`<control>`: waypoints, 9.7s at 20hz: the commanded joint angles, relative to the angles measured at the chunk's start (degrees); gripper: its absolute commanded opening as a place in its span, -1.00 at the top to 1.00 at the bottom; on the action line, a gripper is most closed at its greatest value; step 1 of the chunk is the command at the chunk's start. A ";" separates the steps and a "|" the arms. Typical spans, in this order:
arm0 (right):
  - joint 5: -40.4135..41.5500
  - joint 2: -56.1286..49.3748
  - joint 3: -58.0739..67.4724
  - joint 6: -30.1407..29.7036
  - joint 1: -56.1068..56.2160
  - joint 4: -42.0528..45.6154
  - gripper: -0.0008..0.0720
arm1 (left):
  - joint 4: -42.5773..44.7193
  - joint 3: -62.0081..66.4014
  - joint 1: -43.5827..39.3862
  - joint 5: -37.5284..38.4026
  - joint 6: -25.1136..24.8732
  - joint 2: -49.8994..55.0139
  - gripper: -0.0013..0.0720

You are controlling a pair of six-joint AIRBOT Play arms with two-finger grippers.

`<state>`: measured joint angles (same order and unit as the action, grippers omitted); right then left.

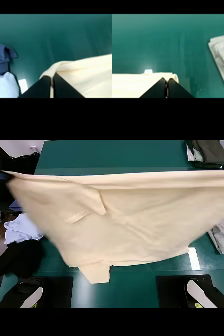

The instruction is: Fold the shirts.

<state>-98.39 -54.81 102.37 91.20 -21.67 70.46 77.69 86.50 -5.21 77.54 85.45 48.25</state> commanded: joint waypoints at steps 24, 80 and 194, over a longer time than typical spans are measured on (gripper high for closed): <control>38.75 -17.18 -38.16 -17.88 7.87 6.21 0.94 | -3.87 -22.38 0.07 -27.39 -18.84 27.78 0.90; 21.40 12.35 -59.74 -16.59 7.87 5.64 -0.62 | -18.99 -57.77 -12.44 -17.55 1.57 7.58 0.23; 27.10 -30.14 -58.66 -39.74 -10.36 -33.83 -0.62 | -12.04 -27.28 -12.33 -16.00 -6.38 20.81 0.90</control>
<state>-73.73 -83.37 43.77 53.23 -33.47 39.09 66.15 59.22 -17.52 61.93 79.18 69.01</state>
